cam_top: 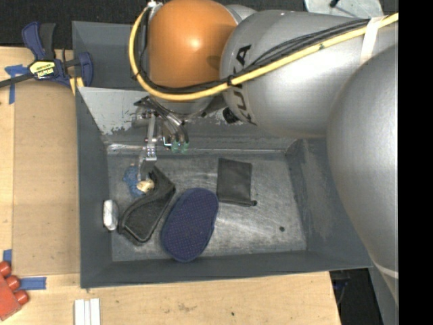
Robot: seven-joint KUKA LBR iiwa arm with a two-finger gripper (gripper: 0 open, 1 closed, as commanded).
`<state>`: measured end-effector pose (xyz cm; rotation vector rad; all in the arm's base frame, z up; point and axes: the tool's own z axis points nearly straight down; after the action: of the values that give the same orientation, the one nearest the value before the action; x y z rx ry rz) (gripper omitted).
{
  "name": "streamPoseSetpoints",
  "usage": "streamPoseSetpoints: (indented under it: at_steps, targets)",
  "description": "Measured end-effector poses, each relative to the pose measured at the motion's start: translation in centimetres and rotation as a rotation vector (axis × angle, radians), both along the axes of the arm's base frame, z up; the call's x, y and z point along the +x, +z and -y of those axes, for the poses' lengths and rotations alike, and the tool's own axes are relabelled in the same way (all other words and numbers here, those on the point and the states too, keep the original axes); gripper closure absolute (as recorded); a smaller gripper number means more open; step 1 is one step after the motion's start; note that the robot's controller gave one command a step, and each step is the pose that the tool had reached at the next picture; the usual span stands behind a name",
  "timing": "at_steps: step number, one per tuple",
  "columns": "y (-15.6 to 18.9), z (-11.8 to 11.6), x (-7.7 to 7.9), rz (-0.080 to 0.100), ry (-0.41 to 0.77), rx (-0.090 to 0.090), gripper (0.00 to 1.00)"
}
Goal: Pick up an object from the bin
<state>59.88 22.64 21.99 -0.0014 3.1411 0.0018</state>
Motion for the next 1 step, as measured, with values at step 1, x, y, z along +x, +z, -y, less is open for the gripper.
streamPoseSetpoints:
  at_steps: [1]
  targets:
    - [-9.95, 3.33, -1.53, 0.010, 0.135, 0.004, 0.00]
